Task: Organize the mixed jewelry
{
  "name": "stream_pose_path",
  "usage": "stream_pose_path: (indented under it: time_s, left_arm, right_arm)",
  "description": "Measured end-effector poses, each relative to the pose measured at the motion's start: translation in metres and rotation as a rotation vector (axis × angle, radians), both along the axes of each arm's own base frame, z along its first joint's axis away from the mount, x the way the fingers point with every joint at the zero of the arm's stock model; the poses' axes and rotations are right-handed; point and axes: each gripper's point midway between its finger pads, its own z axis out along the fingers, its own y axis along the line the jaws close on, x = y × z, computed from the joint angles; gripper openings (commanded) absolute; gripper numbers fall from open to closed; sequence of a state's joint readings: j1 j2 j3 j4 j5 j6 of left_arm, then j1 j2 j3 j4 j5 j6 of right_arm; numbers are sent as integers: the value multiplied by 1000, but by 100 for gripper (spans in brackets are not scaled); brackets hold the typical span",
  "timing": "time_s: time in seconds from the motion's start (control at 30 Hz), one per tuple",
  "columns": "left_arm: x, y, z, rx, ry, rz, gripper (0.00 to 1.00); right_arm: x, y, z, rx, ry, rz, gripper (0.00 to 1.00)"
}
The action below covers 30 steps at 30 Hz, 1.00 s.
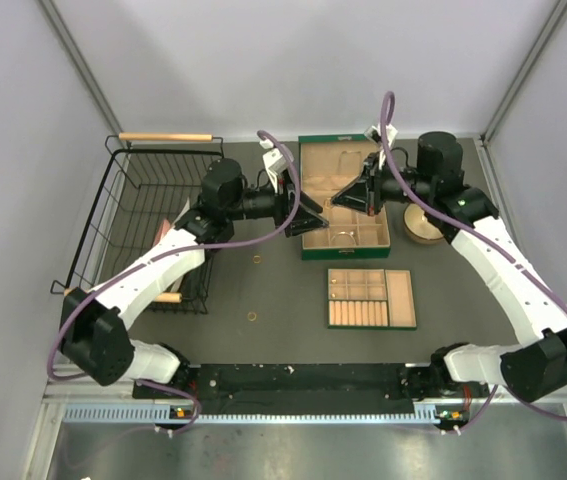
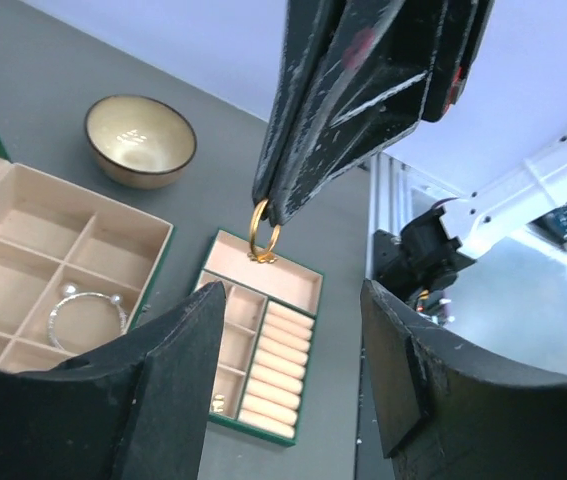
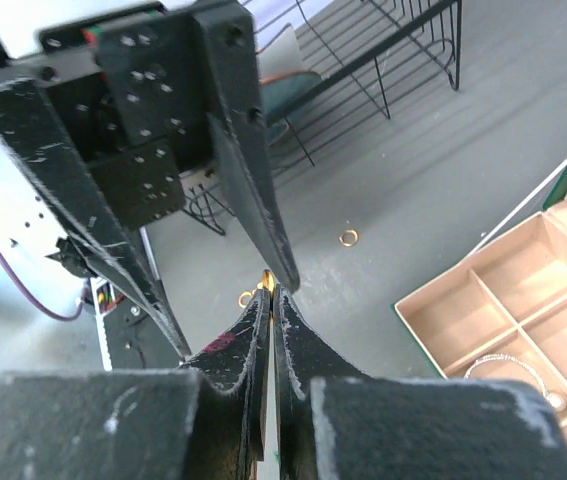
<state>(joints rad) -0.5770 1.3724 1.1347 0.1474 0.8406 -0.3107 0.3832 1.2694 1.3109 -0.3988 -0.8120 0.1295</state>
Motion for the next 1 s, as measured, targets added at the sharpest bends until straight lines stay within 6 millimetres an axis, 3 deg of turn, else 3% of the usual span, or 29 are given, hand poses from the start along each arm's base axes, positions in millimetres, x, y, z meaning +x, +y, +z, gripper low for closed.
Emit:
stream_pose_path:
  time_s: [0.3, 0.53, 1.0]
  left_arm:
    - [3, -1, 19, -135, 120, -32, 65]
    - [4, 1, 32, -183, 123, -35, 56]
    - [11, 1, 29, -189, 148, -17, 31]
  right_arm:
    - [5, 5, 20, 76, 1, -26, 0]
    - [6, 7, 20, 101, 21, -34, 0]
    - [4, 7, 21, 120, 36, -35, 0]
